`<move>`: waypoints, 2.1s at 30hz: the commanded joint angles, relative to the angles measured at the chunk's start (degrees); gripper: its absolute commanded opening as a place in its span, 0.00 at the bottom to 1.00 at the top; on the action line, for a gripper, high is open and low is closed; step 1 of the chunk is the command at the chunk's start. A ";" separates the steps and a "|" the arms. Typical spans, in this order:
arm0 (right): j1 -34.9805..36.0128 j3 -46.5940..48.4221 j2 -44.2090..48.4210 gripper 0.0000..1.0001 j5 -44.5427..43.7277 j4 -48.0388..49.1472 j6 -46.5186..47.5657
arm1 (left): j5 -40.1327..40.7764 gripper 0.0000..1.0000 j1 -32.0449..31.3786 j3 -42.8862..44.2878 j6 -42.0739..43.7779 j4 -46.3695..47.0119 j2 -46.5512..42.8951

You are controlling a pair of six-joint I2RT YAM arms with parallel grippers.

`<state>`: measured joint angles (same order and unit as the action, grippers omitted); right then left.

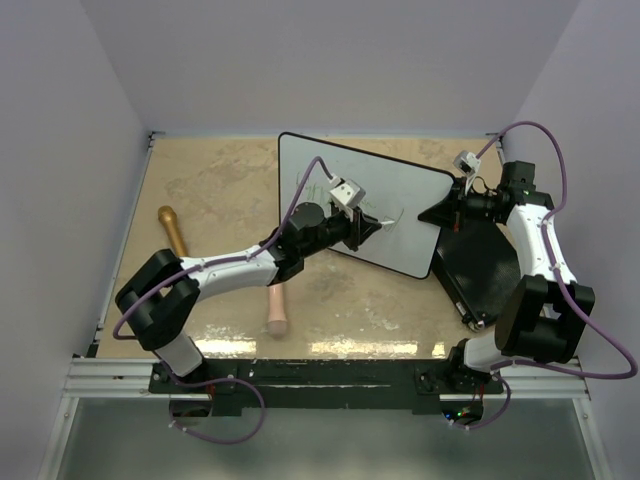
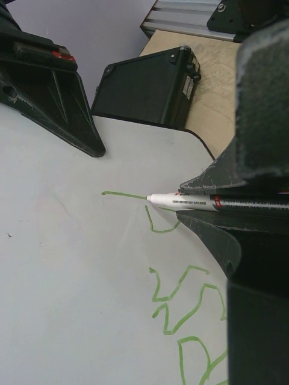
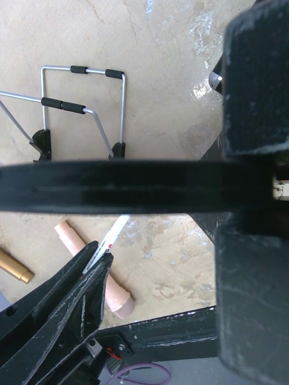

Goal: Write a sentence on the whiteboard
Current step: Write on the whiteboard at the center of the board.

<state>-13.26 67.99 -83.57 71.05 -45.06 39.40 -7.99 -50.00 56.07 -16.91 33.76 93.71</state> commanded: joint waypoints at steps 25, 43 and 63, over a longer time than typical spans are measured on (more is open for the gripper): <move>-0.10 0.39 2.09 0.00 -3.28 0.85 1.21 | -0.98 0.00 0.16 6.24 0.47 1.75 3.76; -0.10 0.39 2.01 0.00 -3.19 0.76 1.21 | -1.59 0.00 0.08 3.52 -0.06 -0.18 4.55; -0.10 0.39 2.10 0.00 -3.28 0.76 1.21 | -4.93 0.00 -0.10 0.88 -1.90 2.01 3.15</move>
<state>-13.26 67.99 -83.57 71.05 -45.04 39.42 -11.68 -50.02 56.47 -18.00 32.88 97.86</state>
